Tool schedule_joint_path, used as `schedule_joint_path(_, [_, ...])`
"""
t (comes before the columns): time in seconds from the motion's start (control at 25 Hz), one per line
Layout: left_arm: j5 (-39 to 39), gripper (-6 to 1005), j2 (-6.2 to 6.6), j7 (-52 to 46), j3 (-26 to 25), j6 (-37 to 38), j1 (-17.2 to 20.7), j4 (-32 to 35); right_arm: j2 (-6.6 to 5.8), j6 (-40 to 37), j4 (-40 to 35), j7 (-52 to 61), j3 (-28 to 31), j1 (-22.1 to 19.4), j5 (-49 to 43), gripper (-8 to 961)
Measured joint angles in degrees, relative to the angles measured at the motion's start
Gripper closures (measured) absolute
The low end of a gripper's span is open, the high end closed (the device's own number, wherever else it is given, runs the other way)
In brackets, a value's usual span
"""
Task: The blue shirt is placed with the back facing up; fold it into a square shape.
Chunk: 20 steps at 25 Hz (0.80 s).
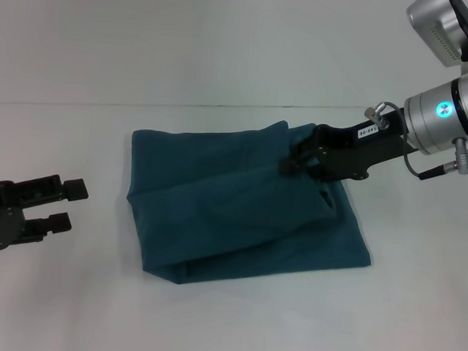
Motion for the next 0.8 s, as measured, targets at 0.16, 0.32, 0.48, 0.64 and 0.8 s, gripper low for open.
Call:
schedule_joint_path(0.16, [-0.01,154,0.00,-0.13,0.00,-0.29,-0.08,0.00,-0.06,-0.16,0.06,-0.04,-0.17,-0.08,-0.12,535])
schedule_joint_path(0.32, [-0.07,154,0.00,-0.16,0.00,-0.30,-0.09,0.01,-0.08,-0.30,-0.06,-0.06,-0.29,-0.11,-0.27,729])
schedule_joint_path(0.48, [-0.31,154,0.00,-0.27,0.00,-0.30,-0.09,0.01,-0.21,-0.75,-0.39,-0.08,-0.31,-0.11,-0.23,858])
schedule_joint_path(0.64, [-0.37,154,0.00,-0.42,0.00,-0.25,-0.09,0.01,-0.99,-5.05,-2.65,0.14,0.62,-0.42,1.44,929])
schedule_joint_path(0.8, [-0.89,154,0.00,-0.48,0.00,-0.18,0.08,0.01,-1.38,-10.10,-7.54,2.10,-0.65,-1.44,0.60,939])
